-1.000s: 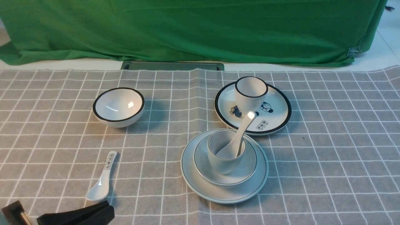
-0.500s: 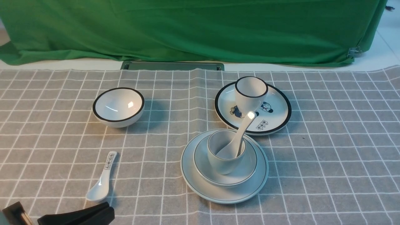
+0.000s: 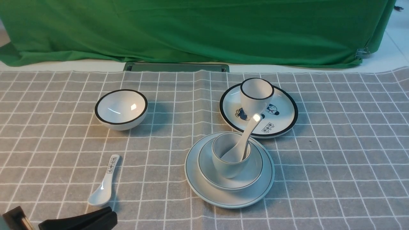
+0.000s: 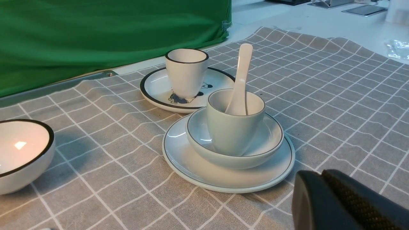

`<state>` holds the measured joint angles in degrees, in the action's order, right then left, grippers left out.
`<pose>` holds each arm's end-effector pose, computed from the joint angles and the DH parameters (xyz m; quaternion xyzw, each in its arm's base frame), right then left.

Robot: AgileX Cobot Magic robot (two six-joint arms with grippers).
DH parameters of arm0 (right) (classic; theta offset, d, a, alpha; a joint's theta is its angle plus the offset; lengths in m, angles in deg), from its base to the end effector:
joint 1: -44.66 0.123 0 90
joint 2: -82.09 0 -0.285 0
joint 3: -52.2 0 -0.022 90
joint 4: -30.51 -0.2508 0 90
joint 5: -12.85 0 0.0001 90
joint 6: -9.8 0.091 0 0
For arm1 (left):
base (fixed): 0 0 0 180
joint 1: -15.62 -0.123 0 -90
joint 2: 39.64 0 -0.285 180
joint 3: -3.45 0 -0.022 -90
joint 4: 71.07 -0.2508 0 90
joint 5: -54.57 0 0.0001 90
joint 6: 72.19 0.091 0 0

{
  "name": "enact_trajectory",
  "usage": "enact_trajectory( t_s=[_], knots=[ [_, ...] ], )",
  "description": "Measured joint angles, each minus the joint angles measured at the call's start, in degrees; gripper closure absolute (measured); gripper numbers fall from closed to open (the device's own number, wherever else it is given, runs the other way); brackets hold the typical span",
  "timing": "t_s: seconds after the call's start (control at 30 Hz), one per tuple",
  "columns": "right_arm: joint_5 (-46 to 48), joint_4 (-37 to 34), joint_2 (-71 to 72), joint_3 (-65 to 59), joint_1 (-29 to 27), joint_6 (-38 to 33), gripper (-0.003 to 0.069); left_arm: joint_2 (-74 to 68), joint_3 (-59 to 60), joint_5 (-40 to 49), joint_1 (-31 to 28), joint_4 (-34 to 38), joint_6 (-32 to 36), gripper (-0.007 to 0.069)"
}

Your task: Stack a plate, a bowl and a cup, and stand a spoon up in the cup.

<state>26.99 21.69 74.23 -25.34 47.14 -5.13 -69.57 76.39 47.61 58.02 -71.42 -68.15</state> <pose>0.0554 0.0058 0.1891 -0.0709 0.7592 -0.0077 0.6469 0.0686 -0.0627 0.2213 0.2951 0.6815 -0.2184 0.6331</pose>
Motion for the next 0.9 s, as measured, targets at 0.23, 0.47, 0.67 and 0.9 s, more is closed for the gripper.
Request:
enact_trajectory(
  t_s=[0.23, 0.47, 0.67, 0.9],
  knots=[
    [0.0, 0.0, 0.0, 0.0, 0.0, 0.0, 0.0588, 0.2, 0.0, -1.9, -0.9, -2.5, 2.0, 0.0613],
    [0.0, 0.0, 0.0, 0.0, 0.0, 0.0, 0.0573, 9.0, 0.7, -4.2, -19.2, 3.0, 5.9, 0.0612],
    [0.0, 0.0, 0.0, 0.0, 0.0, 0.0, 0.0572, 20.6, 4.4, -0.9, -38.3, 7.8, 5.9, 0.0612],
    [0.0, 0.0, 0.1, 0.0, 0.0, 0.0, 0.0569, 22.1, 4.7, 19.5, -45.3, 8.6, 3.2, 0.0612]
  ],
)
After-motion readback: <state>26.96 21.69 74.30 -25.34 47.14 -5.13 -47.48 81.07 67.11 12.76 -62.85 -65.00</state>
